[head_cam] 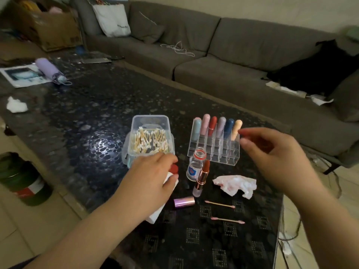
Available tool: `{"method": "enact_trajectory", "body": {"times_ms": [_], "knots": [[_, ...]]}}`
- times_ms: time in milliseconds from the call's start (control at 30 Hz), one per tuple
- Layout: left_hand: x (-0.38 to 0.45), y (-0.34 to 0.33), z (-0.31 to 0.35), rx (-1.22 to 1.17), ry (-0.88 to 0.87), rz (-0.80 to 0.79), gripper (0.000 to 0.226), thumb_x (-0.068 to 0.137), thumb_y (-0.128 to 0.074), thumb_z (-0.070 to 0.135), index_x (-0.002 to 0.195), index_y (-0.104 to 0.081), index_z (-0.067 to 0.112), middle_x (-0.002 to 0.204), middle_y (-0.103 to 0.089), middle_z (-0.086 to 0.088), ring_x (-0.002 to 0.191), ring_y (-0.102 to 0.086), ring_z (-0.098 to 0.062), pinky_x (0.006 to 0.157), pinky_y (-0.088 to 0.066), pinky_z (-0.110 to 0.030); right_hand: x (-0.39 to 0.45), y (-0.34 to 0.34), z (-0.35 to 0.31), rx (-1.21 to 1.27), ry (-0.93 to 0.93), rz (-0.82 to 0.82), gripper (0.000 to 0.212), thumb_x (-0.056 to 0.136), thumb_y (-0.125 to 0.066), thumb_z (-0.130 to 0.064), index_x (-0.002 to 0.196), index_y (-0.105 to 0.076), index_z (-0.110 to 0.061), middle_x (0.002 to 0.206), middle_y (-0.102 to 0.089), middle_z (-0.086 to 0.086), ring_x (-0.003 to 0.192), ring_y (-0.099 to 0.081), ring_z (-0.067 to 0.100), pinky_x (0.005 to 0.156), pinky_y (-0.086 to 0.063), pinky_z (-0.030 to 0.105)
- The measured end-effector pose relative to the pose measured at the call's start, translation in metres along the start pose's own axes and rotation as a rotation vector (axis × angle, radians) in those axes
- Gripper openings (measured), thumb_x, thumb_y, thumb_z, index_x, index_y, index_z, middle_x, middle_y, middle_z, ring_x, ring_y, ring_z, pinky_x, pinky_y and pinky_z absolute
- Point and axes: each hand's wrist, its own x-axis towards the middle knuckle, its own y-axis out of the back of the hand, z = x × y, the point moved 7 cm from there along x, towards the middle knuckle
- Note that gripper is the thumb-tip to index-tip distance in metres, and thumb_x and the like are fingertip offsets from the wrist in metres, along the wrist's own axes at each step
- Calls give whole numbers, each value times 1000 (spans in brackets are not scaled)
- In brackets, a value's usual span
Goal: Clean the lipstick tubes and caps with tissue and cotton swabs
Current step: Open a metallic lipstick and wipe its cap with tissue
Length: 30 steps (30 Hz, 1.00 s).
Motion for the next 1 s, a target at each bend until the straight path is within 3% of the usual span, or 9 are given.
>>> {"method": "enact_trajectory", "body": {"times_ms": [100,233,367,467,567,700,900,1000], "knots": [[16,32,-21,51,33,46,32,93,-51,34,124,-46,27,120,-54,9,104,-53,-9,84,-42,-23,30,-9,-59,-127,136,-219,19,89,-60,-33,105,-59,-42,88,-59,-22,81,-57,-5,61,-42,9],[28,49,-65,131,136,-1,33,94,-50,31,126,-49,23,120,-55,4,101,-56,-13,82,-45,-26,63,-65,-107,-321,221,-579,21,90,-61,-31,111,-63,-32,93,-62,-19,83,-59,-2,70,-44,10],[28,45,-101,158,184,-44,26,92,-52,31,116,-56,21,105,-57,3,92,-57,-15,75,-47,-29,95,-142,-109,-574,247,-779,26,90,-62,-27,115,-66,-22,108,-68,-2,95,-62,14,90,-50,32],[25,41,-119,120,207,-31,23,92,-53,30,113,-57,22,103,-57,4,90,-55,-13,74,-45,-26,116,-194,-102,-695,190,-799,33,90,-63,-24,121,-62,-15,112,-65,5,98,-61,21,91,-51,35],[26,39,-131,83,213,-9,23,92,-53,28,114,-57,22,104,-56,4,91,-55,-13,76,-46,-27,129,-231,-94,-717,87,-776,39,91,-62,-18,129,-55,-12,115,-59,7,98,-58,20,85,-49,28],[27,37,-147,42,223,18,21,92,-54,28,110,-58,20,103,-57,4,91,-57,-14,79,-49,-32,141,-257,-71,-708,-76,-743,42,97,-52,-17,137,-45,-9,135,-50,7,122,-49,22,100,-42,30],[30,33,-155,-34,246,42,19,91,-56,27,109,-59,20,103,-57,5,90,-57,-13,80,-50,-32,148,-276,-57,-599,-146,-627,33,97,-51,-24,125,-58,-8,113,-61,9,109,-58,25,90,-48,31],[29,31,-151,-65,241,29,20,91,-55,27,110,-59,22,103,-56,7,91,-55,-12,82,-49,-32,148,-278,-57,-595,-185,-611,36,96,-54,-19,130,-53,-9,124,-58,10,116,-55,26,98,-47,33]]}}
